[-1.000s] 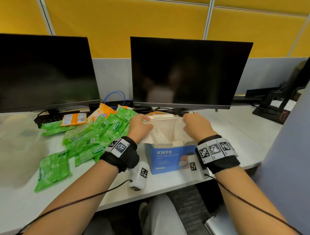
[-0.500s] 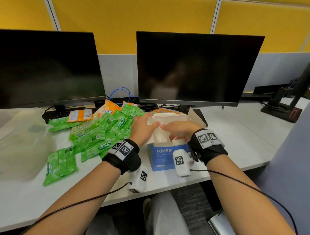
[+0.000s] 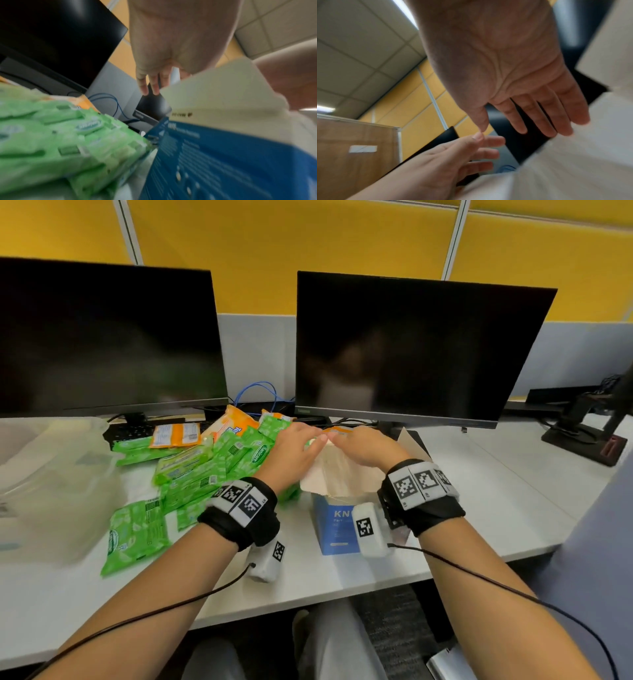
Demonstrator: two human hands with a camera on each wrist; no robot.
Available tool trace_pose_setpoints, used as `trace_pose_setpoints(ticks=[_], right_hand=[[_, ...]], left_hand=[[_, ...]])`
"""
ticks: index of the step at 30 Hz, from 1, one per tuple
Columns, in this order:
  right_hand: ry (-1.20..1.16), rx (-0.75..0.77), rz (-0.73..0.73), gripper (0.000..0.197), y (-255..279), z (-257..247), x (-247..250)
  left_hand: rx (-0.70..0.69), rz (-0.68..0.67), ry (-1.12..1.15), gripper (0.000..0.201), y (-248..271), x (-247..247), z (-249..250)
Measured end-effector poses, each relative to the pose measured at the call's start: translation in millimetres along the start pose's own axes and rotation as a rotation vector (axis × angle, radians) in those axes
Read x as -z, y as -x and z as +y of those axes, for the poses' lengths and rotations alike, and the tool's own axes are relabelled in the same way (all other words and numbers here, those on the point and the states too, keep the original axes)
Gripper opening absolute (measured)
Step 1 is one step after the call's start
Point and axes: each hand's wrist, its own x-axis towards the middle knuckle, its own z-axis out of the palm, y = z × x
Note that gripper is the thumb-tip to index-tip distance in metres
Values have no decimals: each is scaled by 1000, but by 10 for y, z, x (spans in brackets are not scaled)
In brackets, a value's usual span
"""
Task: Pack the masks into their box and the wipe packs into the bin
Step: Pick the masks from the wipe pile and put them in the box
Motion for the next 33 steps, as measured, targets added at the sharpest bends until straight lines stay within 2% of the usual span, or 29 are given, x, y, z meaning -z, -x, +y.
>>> trace_pose_setpoints(ticks=[2, 5, 7, 11, 13, 14, 17, 20, 22, 24, 26, 29, 33], right_hand=[[-71, 111, 160, 50, -4, -237, 66], [-213, 288, 255, 41, -33, -696, 16], [-196, 406, 196, 38, -65, -1003, -167], [23, 517, -92, 36, -221, -1404, -849], [80, 498, -216, 40, -325, -1535, -1165], [84, 488, -255, 43, -374, -1587, -1284], [136, 538, -330, 50, -491, -1722, -1545], [396, 536, -324, 57, -617, -1838, -1759], [484, 415, -229, 60, -737, -1836, -1798], [438, 267, -198, 68, -841, -1747, -1771], [370, 202, -234, 69, -934, -1629, -1738], [345, 197, -278, 67, -1028, -1531, -1729], [361, 202, -302, 75, -1079, -1518, -1792]], left_hand=[[-78, 10, -16, 33, 7, 213, 0], [-35, 23, -115, 31, 100, 557, -174], [102, 4, -206, 35, 195, 750, -523], [580, -130, -385, 51, 528, 1023, -1339], [756, -207, -439, 58, 722, 1089, -1616], [795, -249, -447, 60, 809, 1097, -1716], [799, -338, -480, 59, 993, 1077, -1944], [807, -311, -504, 55, 1026, 1073, -2043], [812, -251, -479, 55, 973, 1077, -2066], [828, -196, -456, 57, 903, 1070, -2075], [854, -171, -463, 63, 820, 1048, -2060], [965, -186, -461, 74, 672, 997, -2023], [1075, -192, -457, 73, 530, 1023, -2019]])
